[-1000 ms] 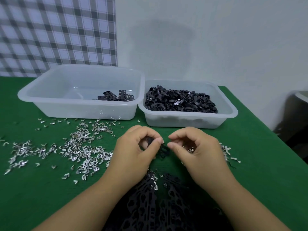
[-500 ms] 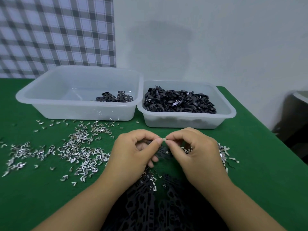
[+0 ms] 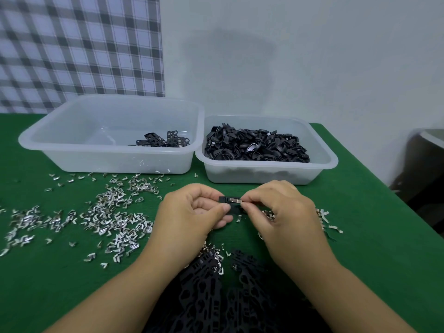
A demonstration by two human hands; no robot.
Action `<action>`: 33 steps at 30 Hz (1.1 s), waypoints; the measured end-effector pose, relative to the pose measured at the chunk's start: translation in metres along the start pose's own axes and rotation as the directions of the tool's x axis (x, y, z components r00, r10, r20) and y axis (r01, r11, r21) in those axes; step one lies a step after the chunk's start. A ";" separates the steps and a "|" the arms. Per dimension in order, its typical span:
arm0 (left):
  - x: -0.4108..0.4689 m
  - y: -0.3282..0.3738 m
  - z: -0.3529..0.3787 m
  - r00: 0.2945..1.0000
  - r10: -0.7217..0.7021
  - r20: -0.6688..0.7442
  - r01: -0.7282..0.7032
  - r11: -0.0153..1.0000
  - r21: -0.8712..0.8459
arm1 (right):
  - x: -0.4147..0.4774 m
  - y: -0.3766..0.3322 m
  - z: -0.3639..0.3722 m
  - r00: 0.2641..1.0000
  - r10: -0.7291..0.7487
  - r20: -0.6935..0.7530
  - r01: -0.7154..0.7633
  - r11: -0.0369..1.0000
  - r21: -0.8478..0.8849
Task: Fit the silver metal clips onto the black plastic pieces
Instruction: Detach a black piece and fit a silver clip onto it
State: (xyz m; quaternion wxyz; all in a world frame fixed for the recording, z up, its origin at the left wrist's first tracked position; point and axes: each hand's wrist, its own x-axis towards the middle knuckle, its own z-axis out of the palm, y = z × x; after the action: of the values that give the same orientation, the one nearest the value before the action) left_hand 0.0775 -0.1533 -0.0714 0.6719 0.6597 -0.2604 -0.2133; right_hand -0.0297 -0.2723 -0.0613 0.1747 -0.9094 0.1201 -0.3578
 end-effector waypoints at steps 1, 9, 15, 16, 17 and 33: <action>0.000 0.000 0.000 1.000 -0.003 0.001 0.003 1.000 -0.006 | 0.000 0.000 0.000 1.000 -0.004 0.002 0.004 1.000 -0.014; 0.001 -0.001 0.001 1.000 0.000 0.019 0.000 1.000 -0.015 | 0.000 -0.003 0.001 0.999 -0.048 0.020 0.051 0.989 -0.142; 0.001 -0.002 0.001 1.000 0.002 0.030 -0.001 1.000 -0.011 | 0.000 -0.002 0.002 0.998 -0.055 -0.002 0.054 0.989 -0.135; 0.001 -0.001 0.001 0.999 0.000 0.032 0.001 1.000 -0.013 | 0.000 -0.002 0.002 0.998 -0.057 -0.009 0.055 0.990 -0.128; 0.001 -0.001 0.000 0.999 -0.003 0.034 0.003 1.000 -0.013 | 0.000 -0.001 0.002 0.998 -0.058 -0.013 0.056 0.991 -0.123; 0.002 -0.002 -0.001 0.994 -0.019 0.110 0.022 0.999 -0.028 | 0.002 0.000 0.005 0.996 0.069 0.058 -0.076 0.989 0.124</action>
State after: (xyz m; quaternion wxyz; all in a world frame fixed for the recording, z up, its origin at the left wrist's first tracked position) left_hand 0.0799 -0.1537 -0.0728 0.6641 0.6396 -0.2870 -0.2597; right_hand -0.0246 -0.2717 -0.0636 0.2477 -0.9009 0.1255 -0.3335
